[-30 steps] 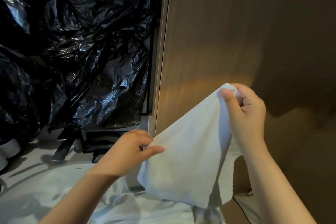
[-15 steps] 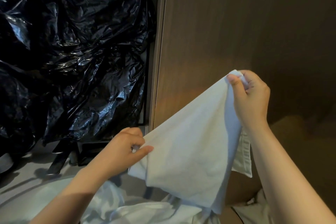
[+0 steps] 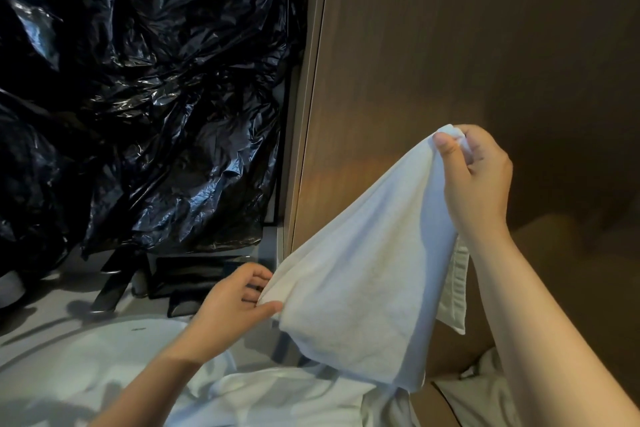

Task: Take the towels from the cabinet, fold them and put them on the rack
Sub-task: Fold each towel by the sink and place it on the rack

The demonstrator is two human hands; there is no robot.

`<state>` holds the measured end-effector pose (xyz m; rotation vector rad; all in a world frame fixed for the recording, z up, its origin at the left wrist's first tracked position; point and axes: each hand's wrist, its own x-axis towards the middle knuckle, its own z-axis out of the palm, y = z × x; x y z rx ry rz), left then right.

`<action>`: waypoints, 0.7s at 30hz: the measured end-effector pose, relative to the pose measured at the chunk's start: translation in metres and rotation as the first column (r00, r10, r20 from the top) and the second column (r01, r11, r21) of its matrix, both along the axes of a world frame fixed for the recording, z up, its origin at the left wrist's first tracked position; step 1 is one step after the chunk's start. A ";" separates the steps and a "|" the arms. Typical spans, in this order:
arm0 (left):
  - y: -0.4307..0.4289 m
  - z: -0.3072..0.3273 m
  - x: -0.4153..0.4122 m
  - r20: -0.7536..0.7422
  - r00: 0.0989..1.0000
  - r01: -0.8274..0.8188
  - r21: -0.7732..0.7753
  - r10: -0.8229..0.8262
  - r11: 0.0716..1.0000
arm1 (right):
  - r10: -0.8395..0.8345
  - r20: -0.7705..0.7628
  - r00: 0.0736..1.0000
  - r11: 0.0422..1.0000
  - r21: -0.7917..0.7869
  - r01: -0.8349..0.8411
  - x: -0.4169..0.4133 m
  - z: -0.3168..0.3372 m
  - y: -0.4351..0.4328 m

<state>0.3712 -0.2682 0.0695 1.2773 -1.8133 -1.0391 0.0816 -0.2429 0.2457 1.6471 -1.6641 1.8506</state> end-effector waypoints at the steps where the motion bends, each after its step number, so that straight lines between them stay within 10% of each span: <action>1: 0.002 -0.003 0.001 -0.001 1.000 -0.006 0.023 0.006 1.000 | 0.000 -0.004 1.000 1.000 0.003 0.000 -0.001 -0.001 0.000; 6: 0.006 -0.007 0.005 -0.151 0.988 -0.009 0.030 0.014 1.000 | -0.017 -0.015 1.000 1.000 -0.002 0.017 -0.006 -0.004 0.000; 12: 0.000 -0.002 0.016 0.068 0.992 0.106 -0.059 -0.102 0.993 | -0.032 -0.008 0.999 1.000 -0.001 0.032 -0.013 -0.005 0.000; 21: -0.045 0.051 0.063 0.121 0.979 -0.103 -0.388 0.161 0.916 | -0.067 -0.015 0.998 0.998 -0.002 0.067 -0.029 -0.010 0.000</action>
